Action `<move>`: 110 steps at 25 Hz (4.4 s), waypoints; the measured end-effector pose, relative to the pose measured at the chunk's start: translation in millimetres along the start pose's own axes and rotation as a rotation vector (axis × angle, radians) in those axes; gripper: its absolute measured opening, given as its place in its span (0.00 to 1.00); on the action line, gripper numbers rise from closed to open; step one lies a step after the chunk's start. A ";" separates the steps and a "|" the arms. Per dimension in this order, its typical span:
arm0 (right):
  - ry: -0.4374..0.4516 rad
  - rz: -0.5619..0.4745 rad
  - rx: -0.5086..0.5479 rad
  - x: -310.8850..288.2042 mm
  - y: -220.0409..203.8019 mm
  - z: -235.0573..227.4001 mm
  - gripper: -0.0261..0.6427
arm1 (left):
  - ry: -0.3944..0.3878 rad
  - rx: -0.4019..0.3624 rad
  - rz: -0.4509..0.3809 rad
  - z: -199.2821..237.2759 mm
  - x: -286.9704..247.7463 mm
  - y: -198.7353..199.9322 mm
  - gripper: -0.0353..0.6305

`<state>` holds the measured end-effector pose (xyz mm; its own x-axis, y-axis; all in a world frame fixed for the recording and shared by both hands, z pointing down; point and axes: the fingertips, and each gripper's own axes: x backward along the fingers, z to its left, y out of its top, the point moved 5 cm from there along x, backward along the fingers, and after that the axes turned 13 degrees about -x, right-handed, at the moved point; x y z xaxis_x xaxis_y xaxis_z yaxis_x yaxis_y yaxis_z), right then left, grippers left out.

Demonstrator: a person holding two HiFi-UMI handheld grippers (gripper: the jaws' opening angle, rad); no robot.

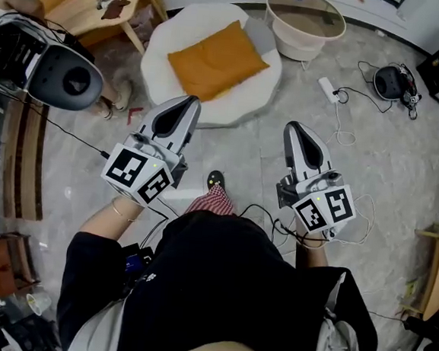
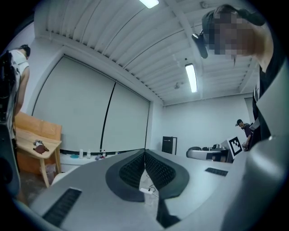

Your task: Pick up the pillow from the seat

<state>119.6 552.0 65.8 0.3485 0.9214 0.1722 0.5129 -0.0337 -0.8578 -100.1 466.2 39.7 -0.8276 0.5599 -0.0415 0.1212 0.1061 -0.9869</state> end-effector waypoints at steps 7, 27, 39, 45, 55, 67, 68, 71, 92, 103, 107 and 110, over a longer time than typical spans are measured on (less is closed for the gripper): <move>0.013 0.004 -0.021 -56.3 2.4 -11.3 0.07 | 0.000 0.035 -0.005 46.6 -20.6 -4.2 0.07; 0.034 0.058 0.067 -196.9 -12.4 -11.8 0.07 | 0.017 0.015 -0.083 168.7 -39.3 -33.1 0.07; 0.042 0.095 0.053 -239.3 -9.2 -34.5 0.07 | 0.093 0.035 -0.045 197.8 -35.6 -44.8 0.07; 0.137 0.120 0.064 -275.7 -8.8 -42.2 0.07 | 0.172 0.011 -0.026 217.6 -44.1 -43.7 0.07; 0.225 0.174 0.023 -320.3 -9.2 -86.5 0.07 | 0.292 0.018 0.020 236.8 -70.7 -49.8 0.07; 0.321 0.202 0.006 -391.9 2.3 -152.6 0.07 | 0.394 0.030 0.058 270.9 -132.0 -61.8 0.07; 0.322 0.206 0.010 -396.8 4.2 -160.5 0.07 | 0.401 0.033 0.059 274.0 -139.7 -62.6 0.07; 0.321 0.211 0.013 -404.5 11.8 -180.6 0.07 | 0.423 0.038 0.058 278.1 -157.1 -60.2 0.07; 0.312 0.273 0.021 -448.3 33.6 -295.5 0.08 | 0.444 0.011 0.149 295.4 -268.4 -68.5 0.07; 0.190 0.282 0.033 -476.8 12.6 -300.4 0.08 | 0.449 -0.008 0.104 369.8 -282.5 -87.0 0.07; 0.153 0.288 0.035 -491.3 2.9 -297.1 0.10 | 0.407 0.012 0.118 381.4 -282.9 -103.6 0.07; 0.134 0.304 0.038 -503.9 -6.7 -295.6 0.13 | 0.380 0.041 0.112 390.3 -282.8 -115.2 0.07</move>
<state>172.5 -26.5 128.0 0.5826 0.8120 -0.0341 0.3410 -0.2823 -0.8967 -94.0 -25.0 104.4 -0.5475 0.8313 -0.0957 0.1707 -0.0010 -0.9853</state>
